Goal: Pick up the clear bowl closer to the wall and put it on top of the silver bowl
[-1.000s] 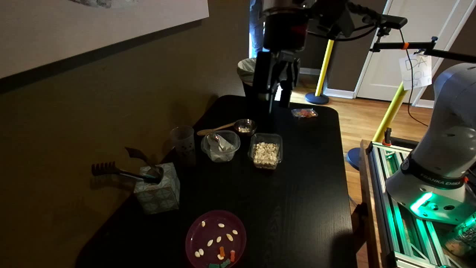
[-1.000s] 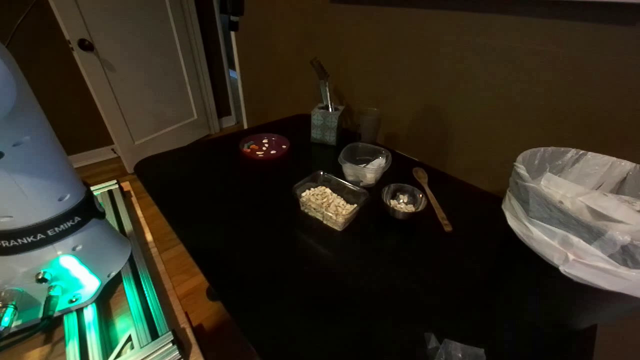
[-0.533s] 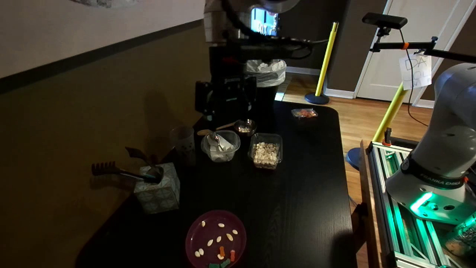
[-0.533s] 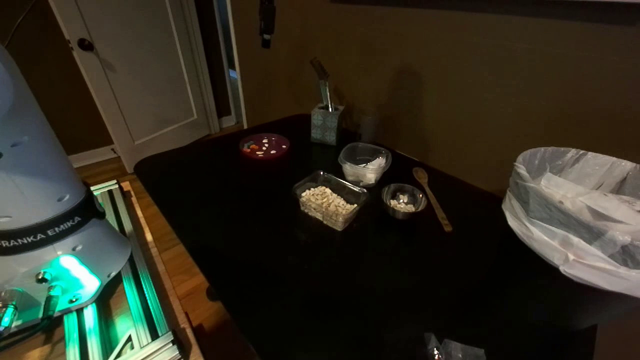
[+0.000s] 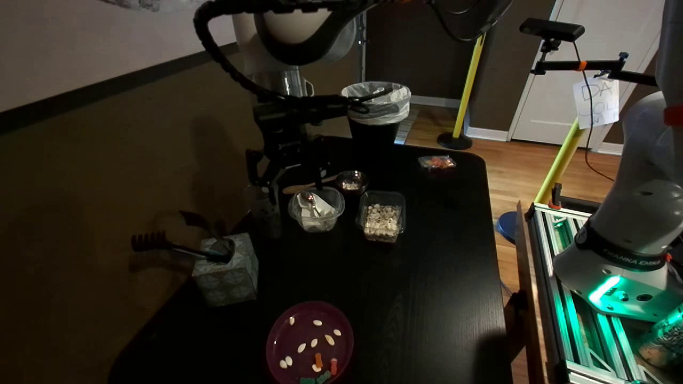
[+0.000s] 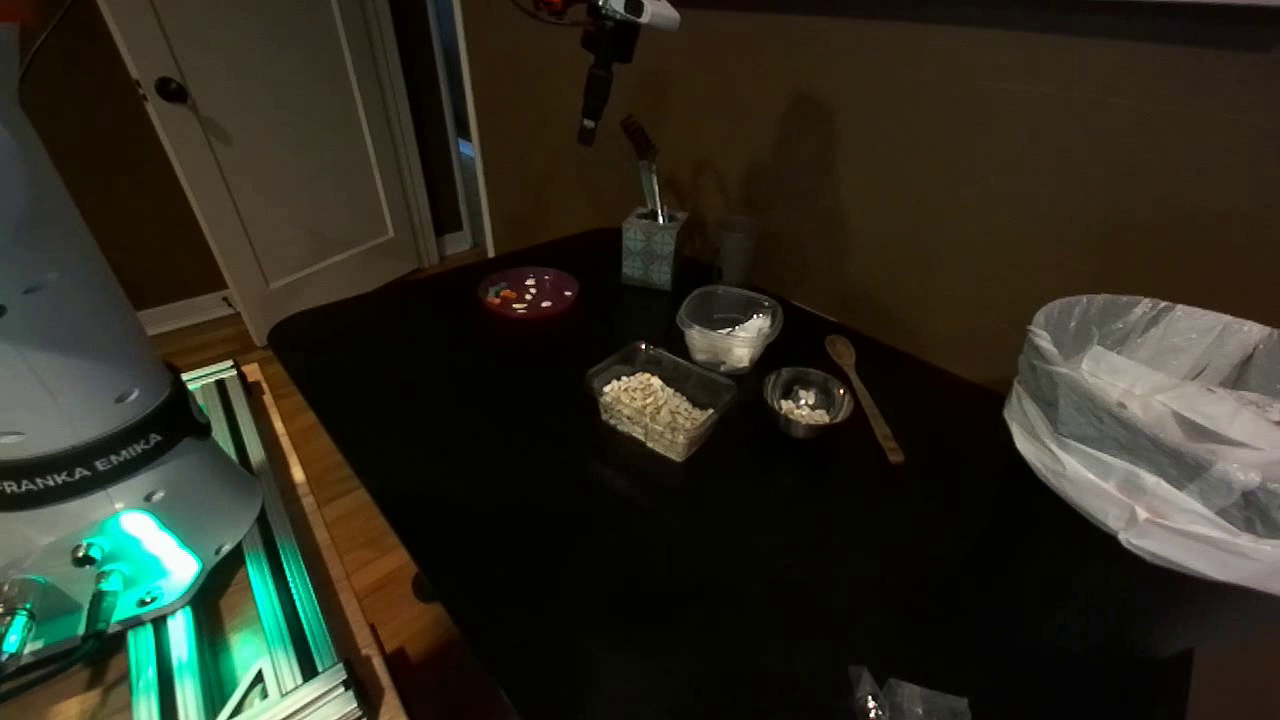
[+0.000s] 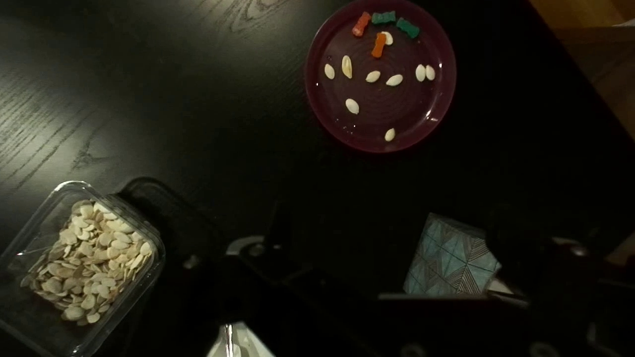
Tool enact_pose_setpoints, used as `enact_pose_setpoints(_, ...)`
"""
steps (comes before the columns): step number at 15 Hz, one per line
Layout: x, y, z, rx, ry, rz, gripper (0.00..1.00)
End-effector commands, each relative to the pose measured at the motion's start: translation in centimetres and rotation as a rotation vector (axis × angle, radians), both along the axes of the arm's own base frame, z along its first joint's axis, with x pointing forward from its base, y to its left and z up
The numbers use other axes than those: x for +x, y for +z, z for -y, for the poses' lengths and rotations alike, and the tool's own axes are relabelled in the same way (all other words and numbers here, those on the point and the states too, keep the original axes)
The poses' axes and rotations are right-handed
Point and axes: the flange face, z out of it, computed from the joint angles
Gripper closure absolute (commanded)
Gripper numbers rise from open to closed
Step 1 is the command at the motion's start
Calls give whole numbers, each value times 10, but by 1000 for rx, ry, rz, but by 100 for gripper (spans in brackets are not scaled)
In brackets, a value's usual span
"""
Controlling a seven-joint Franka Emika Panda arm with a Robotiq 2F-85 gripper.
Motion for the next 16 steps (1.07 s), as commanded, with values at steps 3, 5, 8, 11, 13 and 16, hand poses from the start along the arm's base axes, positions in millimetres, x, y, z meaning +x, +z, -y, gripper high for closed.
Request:
enact_pose_setpoints(3, 8, -51, 43, 19, 116, -174, 0)
enact_pose_setpoints(5, 7, -69, 89, 18, 230, -219, 0)
enact_pose_setpoints(8, 12, -86, 142, 55, 385, -252, 0)
enact_pose_setpoints(11, 9, -86, 149, 60, 338, -235, 0)
enact_pose_setpoints(13, 10, -86, 150, 65, 352, -233, 0)
enact_pose_setpoints(16, 7, -103, 149, 91, 568, -186, 0)
